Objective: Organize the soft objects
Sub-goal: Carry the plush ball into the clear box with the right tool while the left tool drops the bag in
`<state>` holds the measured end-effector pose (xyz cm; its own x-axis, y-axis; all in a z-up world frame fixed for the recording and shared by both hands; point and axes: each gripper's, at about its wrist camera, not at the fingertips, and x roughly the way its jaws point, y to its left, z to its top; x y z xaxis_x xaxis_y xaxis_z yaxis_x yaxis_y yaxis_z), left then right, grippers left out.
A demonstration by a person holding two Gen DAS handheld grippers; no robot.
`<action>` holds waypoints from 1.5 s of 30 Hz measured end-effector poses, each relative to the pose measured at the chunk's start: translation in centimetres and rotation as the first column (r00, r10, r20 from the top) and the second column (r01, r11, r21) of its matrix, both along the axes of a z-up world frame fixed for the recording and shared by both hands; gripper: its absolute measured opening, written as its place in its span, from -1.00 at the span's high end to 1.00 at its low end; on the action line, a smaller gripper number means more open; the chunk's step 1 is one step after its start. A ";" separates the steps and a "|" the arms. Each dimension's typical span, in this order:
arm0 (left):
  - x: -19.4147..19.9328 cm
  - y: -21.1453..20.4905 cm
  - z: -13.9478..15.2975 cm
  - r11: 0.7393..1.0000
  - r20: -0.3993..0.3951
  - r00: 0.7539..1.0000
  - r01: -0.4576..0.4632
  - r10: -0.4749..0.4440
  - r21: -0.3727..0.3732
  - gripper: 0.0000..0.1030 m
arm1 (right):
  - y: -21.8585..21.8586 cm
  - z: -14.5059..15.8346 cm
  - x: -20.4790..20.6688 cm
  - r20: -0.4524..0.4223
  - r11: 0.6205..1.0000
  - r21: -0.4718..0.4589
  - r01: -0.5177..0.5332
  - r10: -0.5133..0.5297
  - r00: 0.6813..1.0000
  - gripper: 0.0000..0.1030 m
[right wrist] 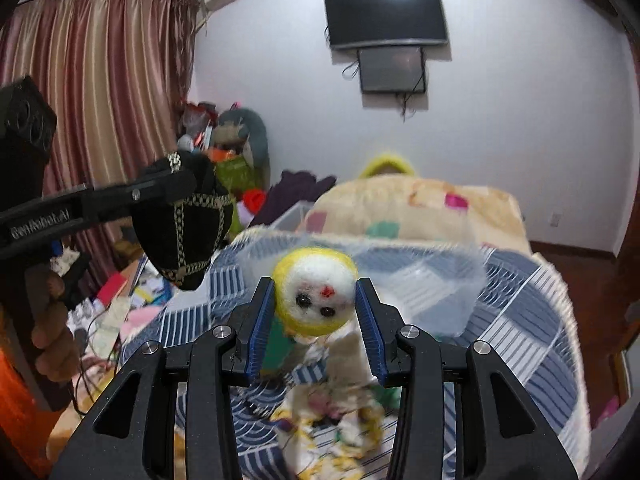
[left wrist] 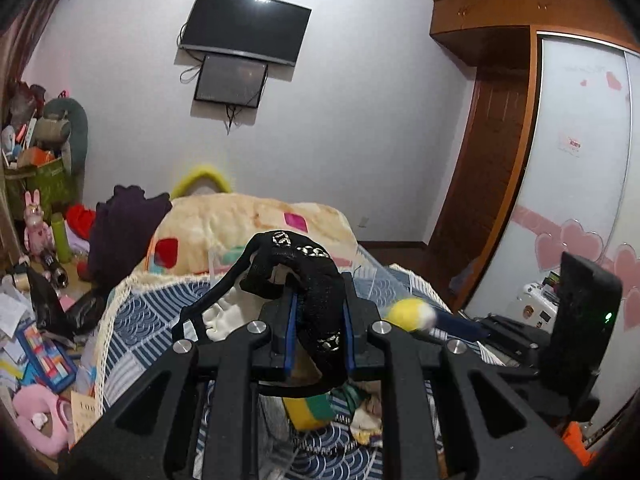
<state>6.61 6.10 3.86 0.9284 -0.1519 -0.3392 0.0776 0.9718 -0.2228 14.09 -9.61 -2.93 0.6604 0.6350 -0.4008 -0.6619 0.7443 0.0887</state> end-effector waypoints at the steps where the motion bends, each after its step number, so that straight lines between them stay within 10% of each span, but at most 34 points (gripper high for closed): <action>1: 0.3 -0.1 0.3 1.000 0.007 1.000 -0.005 0.005 0.008 0.65 | -0.2 0.3 0.2 0.005 1.000 0.005 0.008 -0.008 1.000 0.27; 13: 5.6 -1.1 0.2 0.999 0.028 0.999 -0.029 0.027 0.045 0.65 | -0.8 2.3 4.4 0.063 0.993 -0.005 0.120 -0.119 0.991 0.27; 34: 14.6 -1.2 -7.2 0.997 -0.258 0.966 -0.001 0.021 0.077 0.64 | -0.1 -2.6 11.1 -0.114 0.978 -0.126 0.164 -0.178 0.977 0.26; 45: 13.8 -1.3 -7.6 0.998 -0.312 0.950 0.032 -0.017 0.046 0.21 | 0.3 -2.4 10.7 -0.119 0.977 -0.164 0.138 -0.159 0.980 0.22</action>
